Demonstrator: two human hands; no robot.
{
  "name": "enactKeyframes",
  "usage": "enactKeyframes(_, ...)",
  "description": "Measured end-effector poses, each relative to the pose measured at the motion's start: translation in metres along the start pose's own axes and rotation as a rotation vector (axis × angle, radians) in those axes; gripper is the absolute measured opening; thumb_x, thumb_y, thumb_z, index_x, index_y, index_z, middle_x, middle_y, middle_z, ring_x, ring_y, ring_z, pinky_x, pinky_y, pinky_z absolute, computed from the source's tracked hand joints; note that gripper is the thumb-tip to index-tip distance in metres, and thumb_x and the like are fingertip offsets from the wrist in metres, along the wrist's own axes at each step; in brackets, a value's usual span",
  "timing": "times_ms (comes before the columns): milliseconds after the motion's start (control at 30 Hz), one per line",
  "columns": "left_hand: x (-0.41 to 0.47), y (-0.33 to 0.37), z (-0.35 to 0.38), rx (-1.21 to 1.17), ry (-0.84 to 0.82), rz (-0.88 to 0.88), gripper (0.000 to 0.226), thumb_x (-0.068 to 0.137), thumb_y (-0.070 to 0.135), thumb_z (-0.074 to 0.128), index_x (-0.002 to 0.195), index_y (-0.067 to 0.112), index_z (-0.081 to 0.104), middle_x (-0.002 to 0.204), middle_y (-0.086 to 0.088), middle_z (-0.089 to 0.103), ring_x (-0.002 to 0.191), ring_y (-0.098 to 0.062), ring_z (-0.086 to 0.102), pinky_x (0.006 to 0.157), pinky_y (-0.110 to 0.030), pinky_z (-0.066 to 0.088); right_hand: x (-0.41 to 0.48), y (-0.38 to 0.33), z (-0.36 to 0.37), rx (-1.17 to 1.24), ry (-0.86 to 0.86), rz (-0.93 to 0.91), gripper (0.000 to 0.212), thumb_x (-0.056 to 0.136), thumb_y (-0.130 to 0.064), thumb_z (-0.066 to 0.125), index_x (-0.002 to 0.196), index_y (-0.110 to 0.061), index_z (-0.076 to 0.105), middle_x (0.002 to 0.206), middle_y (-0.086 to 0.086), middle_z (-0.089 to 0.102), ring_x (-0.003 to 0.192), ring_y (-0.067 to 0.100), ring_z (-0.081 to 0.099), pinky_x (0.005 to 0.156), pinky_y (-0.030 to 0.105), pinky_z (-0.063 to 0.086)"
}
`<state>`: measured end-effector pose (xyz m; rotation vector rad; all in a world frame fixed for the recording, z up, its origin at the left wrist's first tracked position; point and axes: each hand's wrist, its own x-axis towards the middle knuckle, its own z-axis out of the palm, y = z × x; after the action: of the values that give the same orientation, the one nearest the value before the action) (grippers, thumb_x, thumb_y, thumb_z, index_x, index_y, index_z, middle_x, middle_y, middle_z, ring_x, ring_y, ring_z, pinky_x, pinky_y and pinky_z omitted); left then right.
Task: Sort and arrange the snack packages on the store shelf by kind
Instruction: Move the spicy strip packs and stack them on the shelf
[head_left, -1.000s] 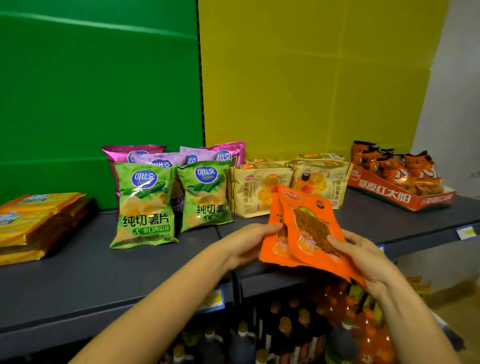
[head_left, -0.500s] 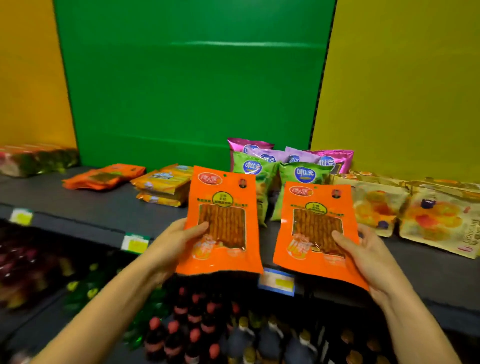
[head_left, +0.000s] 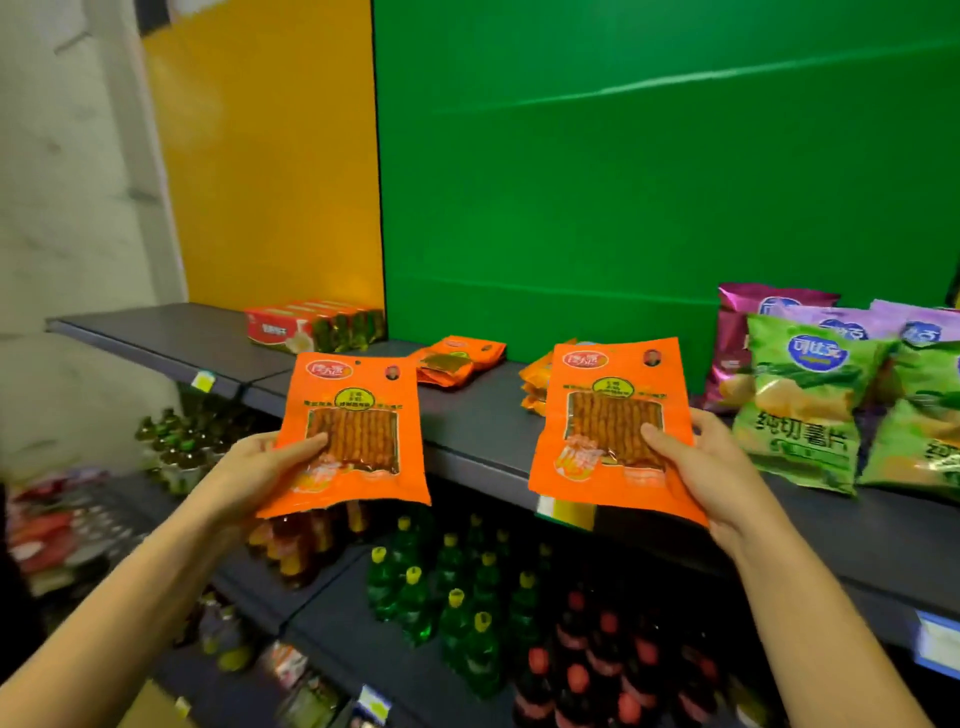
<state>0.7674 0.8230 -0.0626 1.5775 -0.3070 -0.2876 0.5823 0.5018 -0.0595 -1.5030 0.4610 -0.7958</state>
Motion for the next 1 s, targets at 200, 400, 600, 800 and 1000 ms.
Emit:
enactKeyframes(200,0.066,0.011,-0.060,-0.027,-0.013,-0.007,0.012,0.084,0.021,0.064,0.084,0.009,0.067,0.056,-0.002,0.070,0.042,-0.011,0.062,0.048,-0.020,0.053,0.029,-0.002,0.088,0.025,0.059,-0.020,0.034,0.087,-0.007,0.058,0.120,-0.004,0.052,0.101,0.016,0.064,0.050,-0.001,0.065,0.045,0.017,0.053)
enactKeyframes(400,0.143,0.029,-0.066,-0.082,-0.099,-0.017,0.014,0.089,0.012,0.056,0.077,0.008,0.062,0.046,0.003,0.066,0.036,-0.006,0.060,0.039,-0.013,0.048,0.067,-0.017,0.151,-0.052,0.111,-0.015,0.032,0.087,-0.011,0.059,0.119,-0.009,0.054,0.110,0.011,0.063,0.071,0.011,0.060,0.056,0.022,0.054)
enactKeyframes(600,0.223,0.026,-0.039,-0.110,-0.174,0.010,0.013,0.088,0.008,0.056,0.076,0.006,0.061,0.045,0.002,0.066,0.037,-0.006,0.061,0.040,-0.017,0.051,0.113,-0.021,0.183,-0.110,0.164,-0.009,0.016,0.087,-0.015,0.060,0.103,-0.015,0.056,0.100,0.009,0.063,0.067,0.013,0.057,0.057,0.027,0.049)
enactKeyframes(800,0.295,0.031,0.000,-0.030,-0.233,0.054,0.015,0.084,0.009,0.063,0.070,0.007,0.061,0.041,0.004,0.064,0.035,-0.004,0.059,0.043,-0.016,0.050,0.170,-0.026,0.196,-0.174,0.195,-0.030,0.015,0.087,-0.013,0.060,0.102,-0.013,0.058,0.087,0.005,0.062,0.061,0.012,0.058,0.058,0.021,0.048)
enactKeyframes(1000,0.349,0.024,0.031,0.146,-0.304,0.091,0.016,0.082,0.017,0.066,0.068,0.009,0.066,0.050,0.002,0.066,0.039,-0.004,0.057,0.053,-0.022,0.049,0.217,-0.025,0.208,-0.145,0.230,-0.040,0.014,0.088,-0.006,0.056,0.077,-0.014,0.060,0.046,-0.012,0.065,0.035,-0.006,0.055,0.038,0.007,0.042)
